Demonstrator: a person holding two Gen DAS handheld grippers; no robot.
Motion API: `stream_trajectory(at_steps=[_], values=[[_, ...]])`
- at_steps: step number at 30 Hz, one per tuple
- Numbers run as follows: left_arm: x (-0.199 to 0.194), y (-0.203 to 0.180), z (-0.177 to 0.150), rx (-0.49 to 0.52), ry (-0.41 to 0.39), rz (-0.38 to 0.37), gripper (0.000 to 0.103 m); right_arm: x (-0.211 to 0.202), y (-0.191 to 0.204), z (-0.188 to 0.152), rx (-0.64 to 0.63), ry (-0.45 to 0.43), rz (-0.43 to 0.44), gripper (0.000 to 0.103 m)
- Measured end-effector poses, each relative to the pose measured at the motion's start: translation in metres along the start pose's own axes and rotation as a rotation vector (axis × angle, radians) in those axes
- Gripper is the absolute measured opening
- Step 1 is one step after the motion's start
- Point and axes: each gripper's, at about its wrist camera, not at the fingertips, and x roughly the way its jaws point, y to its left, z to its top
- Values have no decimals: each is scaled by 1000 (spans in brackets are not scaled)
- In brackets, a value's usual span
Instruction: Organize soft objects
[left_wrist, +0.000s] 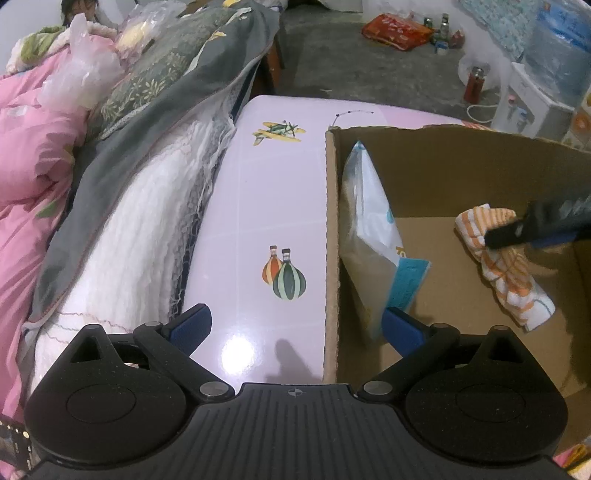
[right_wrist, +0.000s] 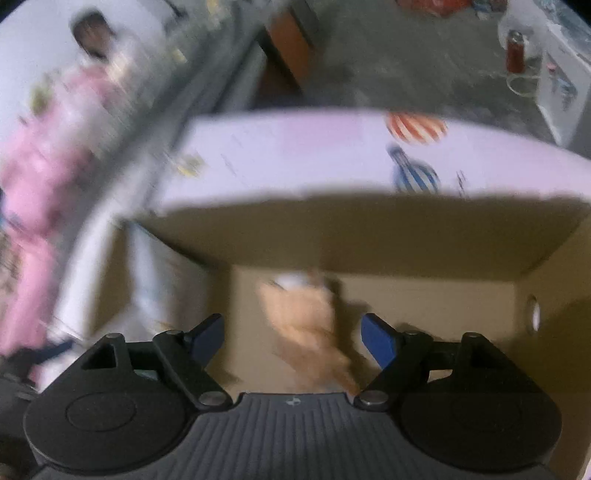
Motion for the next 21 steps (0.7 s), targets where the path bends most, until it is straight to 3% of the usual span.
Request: stream_trajectory(at_steps=[2,3,4,7,9,21], values=[[1,0,0,1,3,0,100,15,-5,-2,-15,55,-62,71],[1,0,0,1,3,-1,100,20,-7,-3,-24,68,-71,55],[1,0,0,1,3,-1,100,23,-11,-7,-24,79,-69,47],[2,1,0,0,5,-4,100,32,-11,-8,-2,109,-20,39],[3,1,0,0,7,-6,100,36,-4,-7,7,99,-10,38],[2,4,0,-11,11,-19,100,73,16,-4,255,109,244,38]])
